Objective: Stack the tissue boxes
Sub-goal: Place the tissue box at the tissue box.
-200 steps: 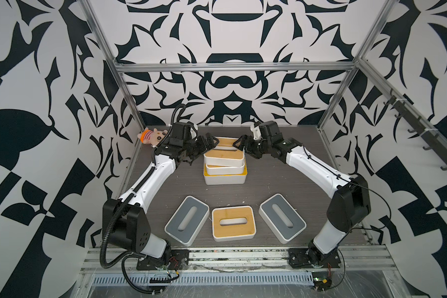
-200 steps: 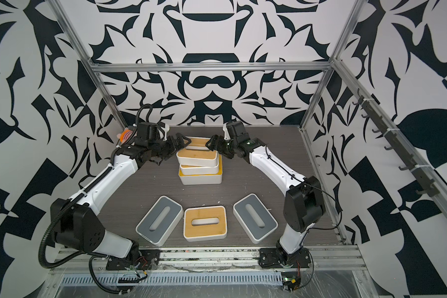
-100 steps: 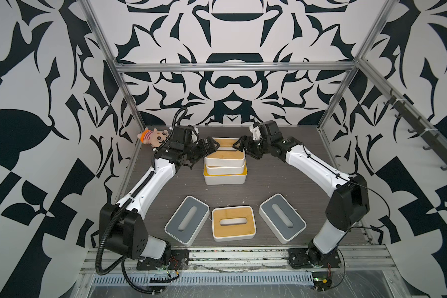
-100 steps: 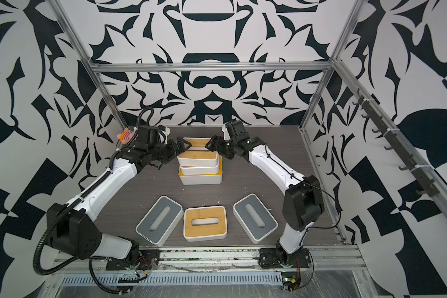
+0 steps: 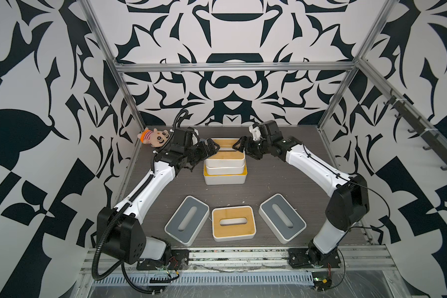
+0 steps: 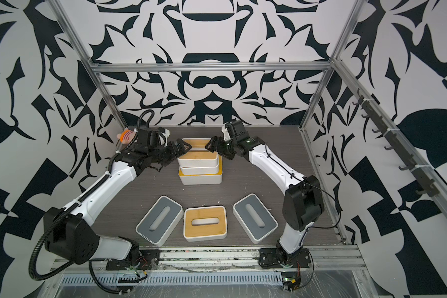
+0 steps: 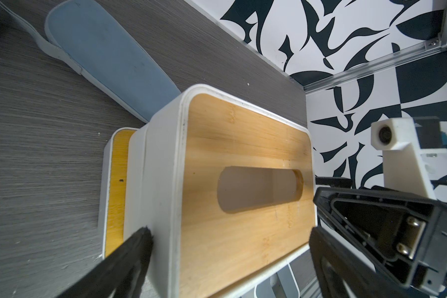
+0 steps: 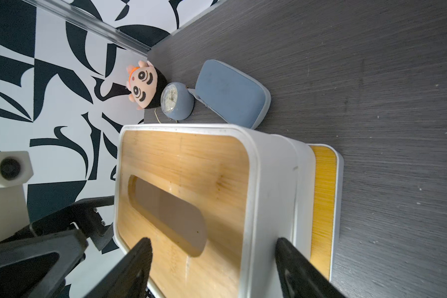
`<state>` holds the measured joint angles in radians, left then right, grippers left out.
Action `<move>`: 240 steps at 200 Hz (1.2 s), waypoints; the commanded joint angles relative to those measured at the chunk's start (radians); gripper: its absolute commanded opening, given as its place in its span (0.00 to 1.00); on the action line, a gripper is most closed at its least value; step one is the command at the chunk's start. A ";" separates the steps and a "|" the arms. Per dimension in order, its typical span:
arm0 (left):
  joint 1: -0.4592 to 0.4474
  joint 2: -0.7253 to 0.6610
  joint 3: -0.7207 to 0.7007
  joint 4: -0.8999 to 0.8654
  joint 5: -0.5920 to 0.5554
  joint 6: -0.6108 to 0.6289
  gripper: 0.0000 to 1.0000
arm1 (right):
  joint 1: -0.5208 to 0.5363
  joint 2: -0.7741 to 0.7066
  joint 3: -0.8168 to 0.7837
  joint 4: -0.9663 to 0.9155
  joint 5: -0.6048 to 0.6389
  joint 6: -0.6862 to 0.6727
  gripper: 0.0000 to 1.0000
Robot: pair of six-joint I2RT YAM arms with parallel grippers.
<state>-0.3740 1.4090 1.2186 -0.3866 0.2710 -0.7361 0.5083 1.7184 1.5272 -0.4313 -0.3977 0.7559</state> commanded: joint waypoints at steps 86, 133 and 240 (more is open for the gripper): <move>-0.031 -0.050 -0.009 -0.016 -0.019 -0.014 0.99 | 0.024 0.001 0.053 -0.004 -0.043 -0.021 0.80; -0.037 -0.061 -0.023 -0.011 -0.004 -0.034 0.99 | 0.024 0.002 0.058 -0.011 -0.037 -0.027 0.79; -0.039 -0.107 -0.045 -0.037 -0.075 -0.035 0.99 | 0.028 -0.021 0.061 -0.044 -0.001 -0.055 0.80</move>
<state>-0.4030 1.3399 1.1866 -0.3962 0.2207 -0.7696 0.5156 1.7401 1.5566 -0.4717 -0.3962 0.7258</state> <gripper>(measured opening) 0.992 0.796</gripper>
